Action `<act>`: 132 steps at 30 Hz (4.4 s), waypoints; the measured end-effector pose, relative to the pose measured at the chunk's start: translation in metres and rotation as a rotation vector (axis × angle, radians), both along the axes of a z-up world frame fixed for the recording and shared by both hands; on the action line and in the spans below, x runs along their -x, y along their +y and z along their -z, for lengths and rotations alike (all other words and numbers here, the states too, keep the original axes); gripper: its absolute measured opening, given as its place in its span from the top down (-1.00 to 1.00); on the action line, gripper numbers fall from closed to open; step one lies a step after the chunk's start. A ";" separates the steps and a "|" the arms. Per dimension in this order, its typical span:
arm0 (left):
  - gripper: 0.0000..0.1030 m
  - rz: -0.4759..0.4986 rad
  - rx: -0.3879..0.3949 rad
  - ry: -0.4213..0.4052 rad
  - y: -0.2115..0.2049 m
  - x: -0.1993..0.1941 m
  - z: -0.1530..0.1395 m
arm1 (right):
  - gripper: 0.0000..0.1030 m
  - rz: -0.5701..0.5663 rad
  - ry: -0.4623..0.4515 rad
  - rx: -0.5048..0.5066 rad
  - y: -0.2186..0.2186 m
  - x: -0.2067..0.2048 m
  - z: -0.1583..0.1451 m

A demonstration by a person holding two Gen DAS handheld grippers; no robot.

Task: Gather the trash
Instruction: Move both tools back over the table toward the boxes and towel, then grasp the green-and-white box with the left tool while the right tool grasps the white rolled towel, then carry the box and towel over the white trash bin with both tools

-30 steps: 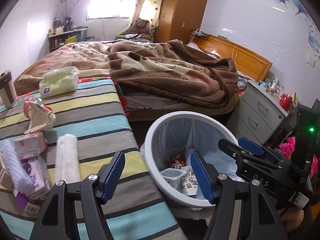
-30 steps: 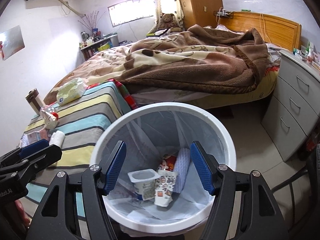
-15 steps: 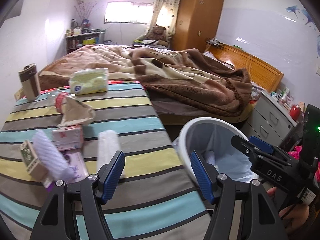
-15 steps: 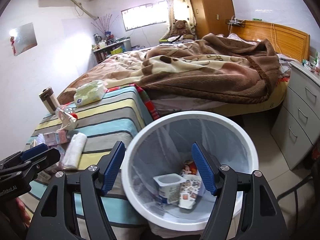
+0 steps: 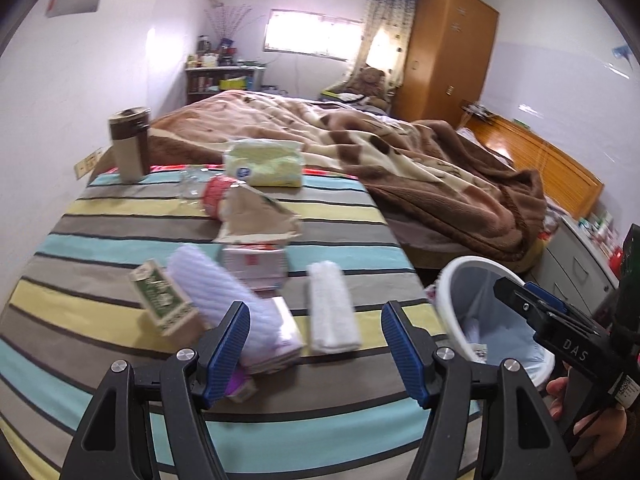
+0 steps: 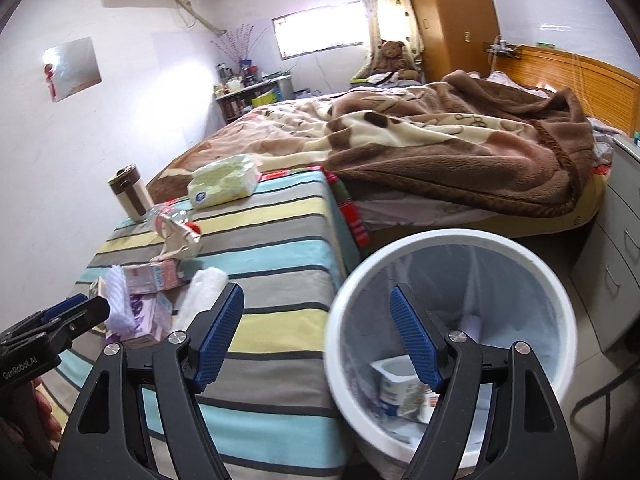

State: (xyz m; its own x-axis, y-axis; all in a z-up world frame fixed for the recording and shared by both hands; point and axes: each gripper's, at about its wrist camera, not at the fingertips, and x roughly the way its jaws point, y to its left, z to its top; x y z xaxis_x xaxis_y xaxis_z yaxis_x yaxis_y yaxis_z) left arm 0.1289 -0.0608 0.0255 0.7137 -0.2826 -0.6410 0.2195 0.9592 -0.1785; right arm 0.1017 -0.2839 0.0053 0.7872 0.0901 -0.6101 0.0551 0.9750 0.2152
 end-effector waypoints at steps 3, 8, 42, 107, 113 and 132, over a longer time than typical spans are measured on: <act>-0.33 -0.054 -0.011 0.007 0.021 -0.003 0.004 | -0.50 -0.024 0.009 0.003 0.011 -0.005 0.002; -0.33 -0.115 0.000 0.020 0.053 -0.007 0.011 | -0.50 -0.058 0.025 0.005 0.027 -0.015 0.005; -0.41 -0.246 0.035 0.188 0.119 -0.067 0.067 | -0.51 -0.186 0.243 0.075 0.094 -0.084 0.053; 0.40 -0.369 -0.097 0.186 0.161 -0.048 0.070 | 0.64 -0.196 0.142 0.025 0.095 -0.057 0.037; 0.40 -0.336 -0.081 0.133 0.148 -0.035 0.049 | 0.64 -0.182 0.117 0.017 0.089 -0.048 0.028; 0.40 -0.169 -0.067 0.030 0.072 -0.005 0.006 | 0.64 -0.081 0.039 0.002 0.043 -0.012 0.000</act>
State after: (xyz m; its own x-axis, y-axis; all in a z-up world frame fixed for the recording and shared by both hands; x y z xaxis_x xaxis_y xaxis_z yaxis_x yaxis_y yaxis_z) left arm 0.1341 0.0114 0.0197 0.7276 -0.1161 -0.6761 0.0497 0.9919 -0.1168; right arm 0.1133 -0.2406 0.0048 0.7529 0.1513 -0.6405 -0.0158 0.9771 0.2122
